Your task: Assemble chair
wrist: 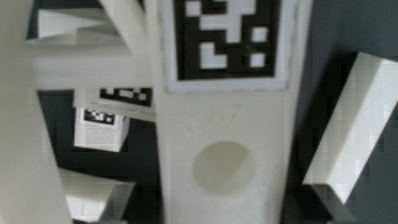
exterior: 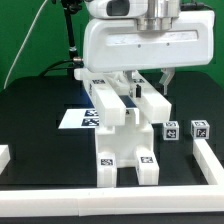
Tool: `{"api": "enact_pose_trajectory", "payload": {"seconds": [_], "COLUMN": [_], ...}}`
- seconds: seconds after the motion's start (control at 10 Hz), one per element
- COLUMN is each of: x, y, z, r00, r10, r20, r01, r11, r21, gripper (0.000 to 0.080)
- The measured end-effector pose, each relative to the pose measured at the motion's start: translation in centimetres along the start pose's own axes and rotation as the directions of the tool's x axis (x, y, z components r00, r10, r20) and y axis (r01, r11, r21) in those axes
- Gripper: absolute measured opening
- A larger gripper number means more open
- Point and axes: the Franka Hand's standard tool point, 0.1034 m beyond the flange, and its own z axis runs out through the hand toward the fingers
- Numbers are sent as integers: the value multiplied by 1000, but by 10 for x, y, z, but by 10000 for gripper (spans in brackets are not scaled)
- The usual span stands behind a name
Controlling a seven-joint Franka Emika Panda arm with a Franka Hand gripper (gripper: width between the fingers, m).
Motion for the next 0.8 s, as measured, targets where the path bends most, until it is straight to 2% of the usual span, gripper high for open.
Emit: {"api": "enact_pose_trajectory", "payload": {"seconds": [0.6, 0.7, 0.8], "x": [5, 5, 4], "y": [1, 2, 5], "z": [-3, -3, -4], "r00": [999, 998, 990], "r10": [44, 58, 138], "r20": [-6, -7, -10], "r01": [-44, -58, -138], "r11": [999, 998, 990], "r21": [2, 5, 20], "gripper": [284, 284, 284]}}
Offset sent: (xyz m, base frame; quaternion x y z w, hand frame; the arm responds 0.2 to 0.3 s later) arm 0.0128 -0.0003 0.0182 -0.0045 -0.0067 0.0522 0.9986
